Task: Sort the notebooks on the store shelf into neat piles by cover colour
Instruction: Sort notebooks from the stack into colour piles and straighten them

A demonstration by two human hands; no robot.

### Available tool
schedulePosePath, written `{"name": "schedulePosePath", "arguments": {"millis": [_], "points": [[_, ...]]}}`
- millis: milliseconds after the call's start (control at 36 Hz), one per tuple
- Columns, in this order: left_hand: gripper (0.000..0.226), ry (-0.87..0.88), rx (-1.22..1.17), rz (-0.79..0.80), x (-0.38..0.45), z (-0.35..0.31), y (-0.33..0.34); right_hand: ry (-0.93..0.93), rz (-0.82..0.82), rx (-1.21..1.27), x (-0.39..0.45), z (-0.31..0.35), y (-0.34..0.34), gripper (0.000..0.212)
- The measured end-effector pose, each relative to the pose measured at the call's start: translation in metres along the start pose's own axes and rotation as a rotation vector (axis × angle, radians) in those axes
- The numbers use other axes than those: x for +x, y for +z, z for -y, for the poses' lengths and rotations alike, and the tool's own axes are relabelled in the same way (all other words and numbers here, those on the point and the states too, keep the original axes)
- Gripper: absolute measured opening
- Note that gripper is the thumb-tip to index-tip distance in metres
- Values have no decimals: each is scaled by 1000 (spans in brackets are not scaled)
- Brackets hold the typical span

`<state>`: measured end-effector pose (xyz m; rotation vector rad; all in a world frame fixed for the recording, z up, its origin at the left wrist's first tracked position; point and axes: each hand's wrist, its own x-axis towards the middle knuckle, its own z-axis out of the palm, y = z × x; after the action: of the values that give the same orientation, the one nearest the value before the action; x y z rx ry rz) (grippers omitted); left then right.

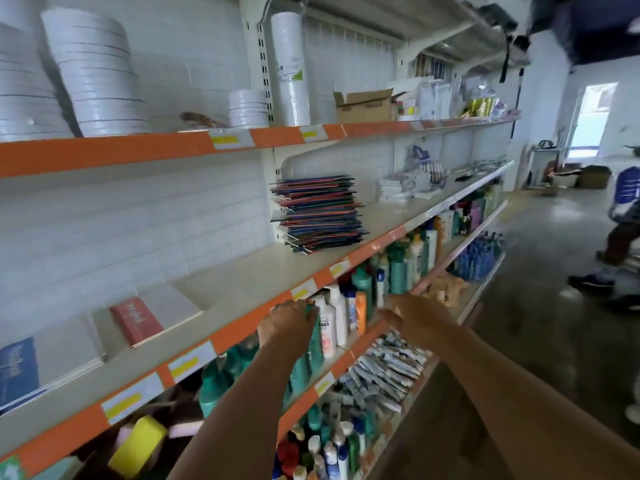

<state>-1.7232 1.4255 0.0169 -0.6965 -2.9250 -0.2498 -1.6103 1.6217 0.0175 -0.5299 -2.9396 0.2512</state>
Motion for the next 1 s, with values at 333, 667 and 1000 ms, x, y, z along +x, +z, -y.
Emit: {"name": "schedulePosePath", "arguments": {"millis": [333,667,1000], "points": [[44,27,5,-136,119,-42,-8,26,-72,-83,97,-42,-45,52],[41,46,43,-265,221,-51,-34,-31,-154,-97,212,-62,-61,43],[49,87,35,-442,290,-97,-50,-116,-166,-41,303,-96,-69,47]]}}
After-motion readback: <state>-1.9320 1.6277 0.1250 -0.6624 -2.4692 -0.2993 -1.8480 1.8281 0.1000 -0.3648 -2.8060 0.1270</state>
